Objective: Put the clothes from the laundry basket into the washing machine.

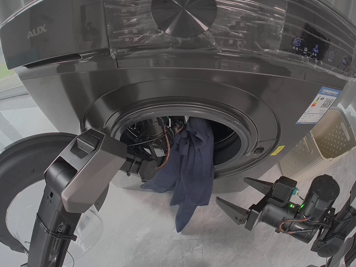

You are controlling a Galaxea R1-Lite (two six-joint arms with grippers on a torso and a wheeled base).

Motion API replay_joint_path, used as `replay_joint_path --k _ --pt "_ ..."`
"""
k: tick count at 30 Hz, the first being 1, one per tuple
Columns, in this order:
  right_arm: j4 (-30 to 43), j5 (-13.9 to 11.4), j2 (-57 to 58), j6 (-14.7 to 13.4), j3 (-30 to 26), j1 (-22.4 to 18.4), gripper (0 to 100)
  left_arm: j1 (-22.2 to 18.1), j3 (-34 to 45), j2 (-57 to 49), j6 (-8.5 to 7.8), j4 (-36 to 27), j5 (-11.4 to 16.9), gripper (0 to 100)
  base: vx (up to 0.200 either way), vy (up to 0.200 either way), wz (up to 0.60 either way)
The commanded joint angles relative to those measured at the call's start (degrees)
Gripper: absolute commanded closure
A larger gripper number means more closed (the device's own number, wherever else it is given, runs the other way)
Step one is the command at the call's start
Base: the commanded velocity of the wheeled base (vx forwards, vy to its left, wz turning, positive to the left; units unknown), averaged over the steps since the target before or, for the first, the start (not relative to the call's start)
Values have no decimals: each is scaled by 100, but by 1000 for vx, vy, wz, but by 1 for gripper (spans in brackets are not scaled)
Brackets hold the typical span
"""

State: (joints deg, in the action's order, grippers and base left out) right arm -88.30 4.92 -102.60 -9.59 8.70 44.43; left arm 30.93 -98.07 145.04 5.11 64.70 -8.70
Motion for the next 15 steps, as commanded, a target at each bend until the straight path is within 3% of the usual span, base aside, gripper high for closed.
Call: replay_joint_path --k 1,4,5,11,15 --pt "-3 0 -24 1 -9 4 0 1 -54 33 -1 -1 -8 100 0 0 0" --pt "-3 0 -15 1 -9 -5 0 1 8 6 8 -10 -8 100 0 0 0" --pt "-3 0 -15 1 -9 -5 0 1 43 -2 8 -10 -17 0 0 0 0" --pt "-3 8 -6 1 17 -14 0 45 728 -345 17 -45 -52 0 0 0 0" --pt "-3 8 -6 -7 17 4 0 63 1528 -706 8 -396 18 0 0 0 0"
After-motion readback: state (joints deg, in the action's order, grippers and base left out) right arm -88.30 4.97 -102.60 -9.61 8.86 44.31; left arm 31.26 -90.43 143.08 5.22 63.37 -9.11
